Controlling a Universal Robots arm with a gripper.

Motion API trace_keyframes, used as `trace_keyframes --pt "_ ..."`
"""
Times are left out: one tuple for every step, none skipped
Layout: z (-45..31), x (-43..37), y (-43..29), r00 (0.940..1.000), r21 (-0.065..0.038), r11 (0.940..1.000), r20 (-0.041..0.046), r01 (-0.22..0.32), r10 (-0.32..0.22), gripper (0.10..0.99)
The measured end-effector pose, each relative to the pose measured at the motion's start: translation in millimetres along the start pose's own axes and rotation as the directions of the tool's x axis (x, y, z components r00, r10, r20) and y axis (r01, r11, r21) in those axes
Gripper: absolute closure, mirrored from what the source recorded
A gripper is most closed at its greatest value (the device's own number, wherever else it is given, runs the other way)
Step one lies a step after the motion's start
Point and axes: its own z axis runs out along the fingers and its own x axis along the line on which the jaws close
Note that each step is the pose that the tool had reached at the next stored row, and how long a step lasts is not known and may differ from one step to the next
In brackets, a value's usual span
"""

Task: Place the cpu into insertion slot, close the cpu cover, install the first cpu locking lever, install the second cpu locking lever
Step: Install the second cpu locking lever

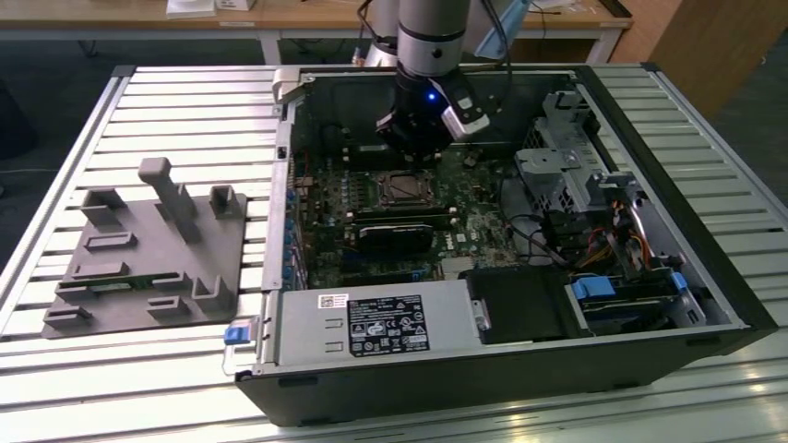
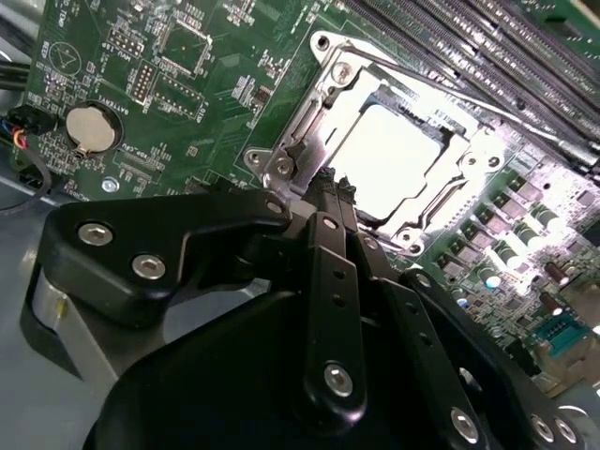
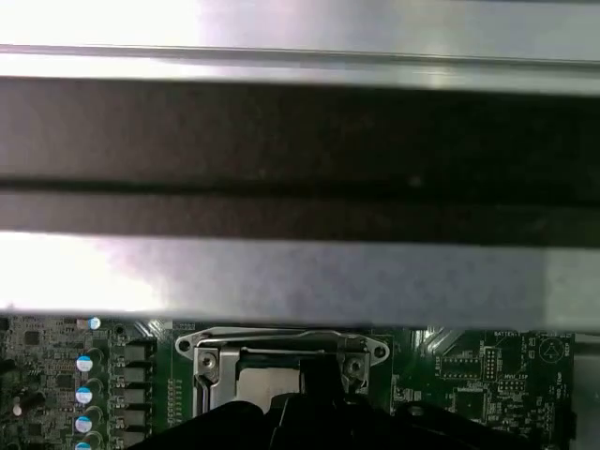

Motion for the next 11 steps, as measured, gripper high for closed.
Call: trace_keyframes --pt "0.0 0.0 -1.0 1.0000 0.000 1.0000 0.0000 0.000 0.000 0.973" --pt "0.0 0.0 -1.8 1.0000 0.000 1.0000 0.0000 0.000 0.000 0.973" --pt "0.0 0.0 -2.6 1.0000 0.000 1.0000 0.0000 0.000 0.000 0.973" --pt "0.0 0.0 -3.4 1.0000 0.000 1.0000 0.0000 0.000 0.000 0.973" --pt "0.0 0.0 -4.1 1.0000 0.000 1.0000 0.0000 0.000 0.000 0.973" --pt "-0.2 0.1 -4.4 1.0000 0.000 1.0000 0.0000 0.000 0.000 0.973" --pt "-1.1 0.1 -4.7 1.0000 0.000 1.0000 -0.0001 0.000 0.000 0.973" --pt "-2.4 0.1 -4.8 1.0000 0.000 1.0000 0.0000 0.000 0.000 0.973" --pt "-4.5 0.0 -4.8 1.0000 0.000 1.0000 0.0000 0.000 0.000 0.973" --pt "-6.9 0.0 -4.9 1.0000 0.000 1.0000 0.0001 0.000 0.000 0.973" --pt "-9.9 0.0 -4.9 1.0000 0.000 1.0000 0.0001 0.000 0.000 0.973"
